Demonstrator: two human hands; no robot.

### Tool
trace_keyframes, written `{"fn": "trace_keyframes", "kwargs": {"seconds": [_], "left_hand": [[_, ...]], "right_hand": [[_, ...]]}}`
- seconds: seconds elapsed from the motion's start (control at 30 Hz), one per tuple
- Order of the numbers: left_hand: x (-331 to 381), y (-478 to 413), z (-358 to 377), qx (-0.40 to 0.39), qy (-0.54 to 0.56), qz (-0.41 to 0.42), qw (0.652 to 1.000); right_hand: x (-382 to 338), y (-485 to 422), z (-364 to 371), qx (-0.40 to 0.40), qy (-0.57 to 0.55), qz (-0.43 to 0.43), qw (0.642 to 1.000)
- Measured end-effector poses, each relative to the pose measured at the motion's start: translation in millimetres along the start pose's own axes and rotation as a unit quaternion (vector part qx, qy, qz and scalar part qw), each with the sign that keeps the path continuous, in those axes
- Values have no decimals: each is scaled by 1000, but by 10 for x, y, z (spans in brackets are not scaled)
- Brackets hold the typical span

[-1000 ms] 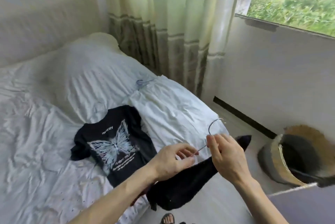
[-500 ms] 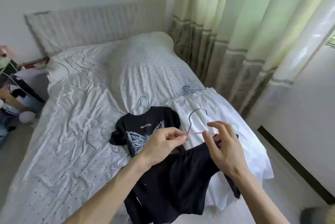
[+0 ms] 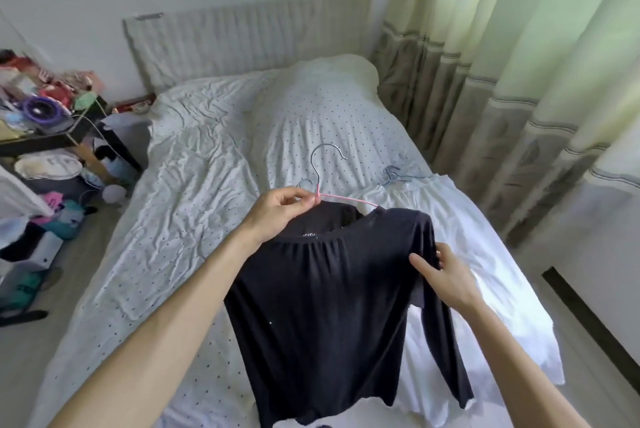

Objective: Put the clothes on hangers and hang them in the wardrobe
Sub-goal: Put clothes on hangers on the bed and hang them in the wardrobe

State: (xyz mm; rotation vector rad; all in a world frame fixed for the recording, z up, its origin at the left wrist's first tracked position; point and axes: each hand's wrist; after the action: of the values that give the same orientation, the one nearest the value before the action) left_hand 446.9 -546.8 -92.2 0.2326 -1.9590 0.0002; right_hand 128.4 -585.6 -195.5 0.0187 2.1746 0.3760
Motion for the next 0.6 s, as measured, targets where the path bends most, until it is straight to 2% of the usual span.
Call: {"fn": "trace_keyframes", "kwargs": {"seconds": [0.13,0.23,0.4,0.6], "left_hand": [[-108,-540,-196,79,-49,11,996],[-234,-949,-296,110,-50,-11,993],[-708,-1762,-438,77,-82,-52,992],[-1599,-2987,-613,35,-110,-103,988]], "right_hand": [[114,-282,267,-96,-85,51,990],[182,-493,559,-135,-68,84,985],[187,-1014,1066,-189,-35,129,973],[323,-1763,1572,-140,57,207,967]]}}
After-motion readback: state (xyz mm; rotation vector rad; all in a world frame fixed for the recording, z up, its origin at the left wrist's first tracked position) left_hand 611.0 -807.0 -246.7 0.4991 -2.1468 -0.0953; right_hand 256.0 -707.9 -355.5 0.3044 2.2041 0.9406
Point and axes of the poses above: each hand's wrist, its own y-axis away from the middle knuckle, its own z-axis out of the palm, x = y × z, and after that the axes turned 1 degree about y, right-handed
